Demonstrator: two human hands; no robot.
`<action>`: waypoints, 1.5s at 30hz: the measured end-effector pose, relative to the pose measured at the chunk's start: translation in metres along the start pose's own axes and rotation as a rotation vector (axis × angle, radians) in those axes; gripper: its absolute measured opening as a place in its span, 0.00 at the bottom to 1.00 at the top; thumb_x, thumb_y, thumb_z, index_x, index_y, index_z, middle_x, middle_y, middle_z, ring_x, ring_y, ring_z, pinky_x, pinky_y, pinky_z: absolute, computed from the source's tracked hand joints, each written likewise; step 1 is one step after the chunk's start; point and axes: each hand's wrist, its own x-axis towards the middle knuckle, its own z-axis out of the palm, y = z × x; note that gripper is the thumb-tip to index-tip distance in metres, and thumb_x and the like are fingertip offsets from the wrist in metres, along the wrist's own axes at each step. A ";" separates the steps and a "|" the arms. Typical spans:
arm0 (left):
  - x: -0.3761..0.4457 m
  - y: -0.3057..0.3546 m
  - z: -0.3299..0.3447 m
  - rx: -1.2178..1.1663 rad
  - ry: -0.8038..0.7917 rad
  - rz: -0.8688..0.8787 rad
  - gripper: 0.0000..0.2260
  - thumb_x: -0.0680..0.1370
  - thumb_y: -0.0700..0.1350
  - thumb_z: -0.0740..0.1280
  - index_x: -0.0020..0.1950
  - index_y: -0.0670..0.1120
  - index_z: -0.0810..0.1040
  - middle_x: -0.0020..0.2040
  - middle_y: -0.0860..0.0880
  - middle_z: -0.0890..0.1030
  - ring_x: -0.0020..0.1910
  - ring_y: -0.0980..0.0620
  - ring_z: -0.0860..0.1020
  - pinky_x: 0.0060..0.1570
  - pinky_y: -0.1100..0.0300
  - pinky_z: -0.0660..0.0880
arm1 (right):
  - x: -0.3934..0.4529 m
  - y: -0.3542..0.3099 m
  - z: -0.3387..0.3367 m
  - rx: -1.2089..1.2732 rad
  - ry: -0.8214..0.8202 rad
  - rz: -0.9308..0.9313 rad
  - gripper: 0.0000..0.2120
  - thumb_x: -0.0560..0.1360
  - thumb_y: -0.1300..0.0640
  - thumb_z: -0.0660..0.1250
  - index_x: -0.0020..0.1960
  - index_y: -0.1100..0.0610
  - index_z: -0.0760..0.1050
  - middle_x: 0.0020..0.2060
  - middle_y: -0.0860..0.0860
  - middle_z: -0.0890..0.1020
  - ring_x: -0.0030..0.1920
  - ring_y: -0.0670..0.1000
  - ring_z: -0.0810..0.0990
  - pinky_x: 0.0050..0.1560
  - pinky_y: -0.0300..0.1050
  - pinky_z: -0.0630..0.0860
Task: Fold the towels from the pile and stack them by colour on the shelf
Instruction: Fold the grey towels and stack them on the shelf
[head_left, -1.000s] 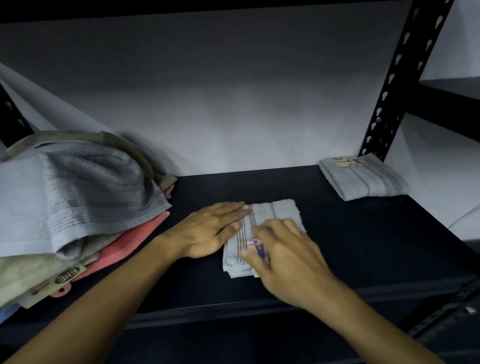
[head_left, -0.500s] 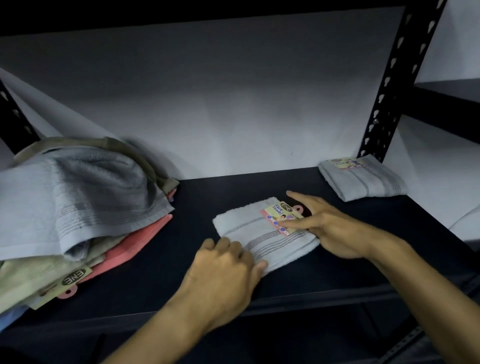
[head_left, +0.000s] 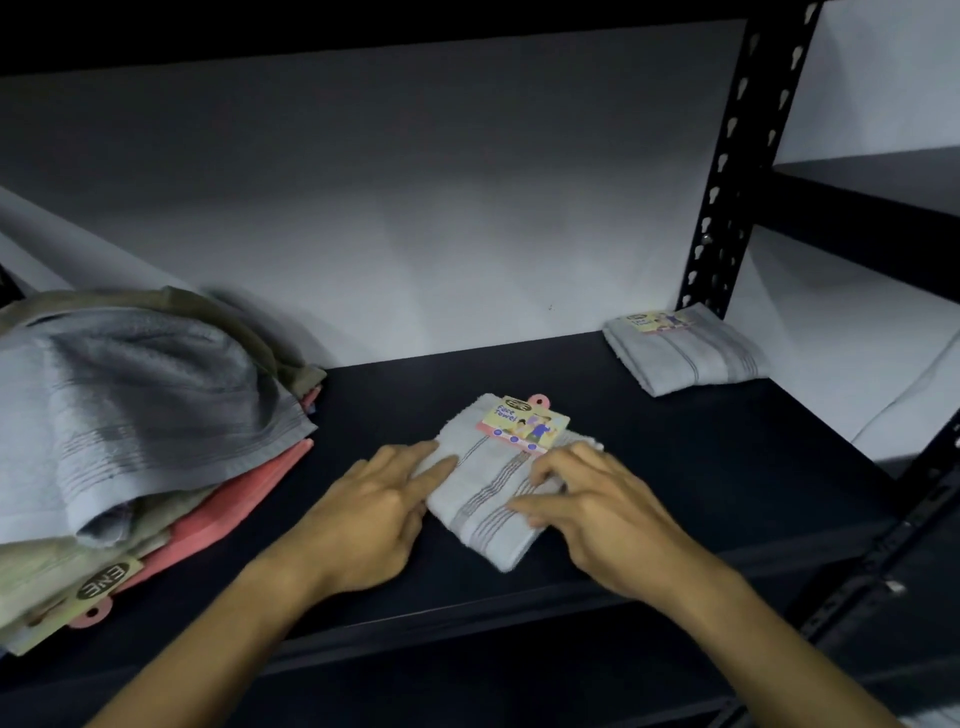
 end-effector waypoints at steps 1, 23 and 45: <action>-0.006 0.008 0.002 0.044 0.066 0.011 0.25 0.80 0.51 0.55 0.78 0.53 0.63 0.76 0.48 0.66 0.72 0.48 0.66 0.68 0.52 0.69 | -0.003 0.007 -0.004 -0.023 -0.004 0.001 0.17 0.69 0.61 0.67 0.53 0.45 0.83 0.50 0.47 0.78 0.53 0.49 0.72 0.50 0.40 0.67; 0.057 0.060 -0.024 -0.603 -0.096 -0.830 0.19 0.73 0.62 0.71 0.45 0.46 0.77 0.45 0.50 0.81 0.44 0.49 0.81 0.47 0.53 0.80 | 0.053 0.000 -0.028 0.273 -0.347 1.142 0.18 0.74 0.43 0.69 0.37 0.52 0.65 0.34 0.46 0.72 0.33 0.47 0.71 0.29 0.41 0.64; 0.202 0.155 -0.028 -0.938 0.419 -0.517 0.22 0.81 0.51 0.64 0.70 0.46 0.60 0.59 0.43 0.79 0.53 0.41 0.80 0.53 0.49 0.79 | 0.058 0.143 -0.077 0.279 0.259 1.131 0.19 0.79 0.48 0.65 0.65 0.56 0.69 0.52 0.51 0.77 0.47 0.53 0.75 0.47 0.44 0.70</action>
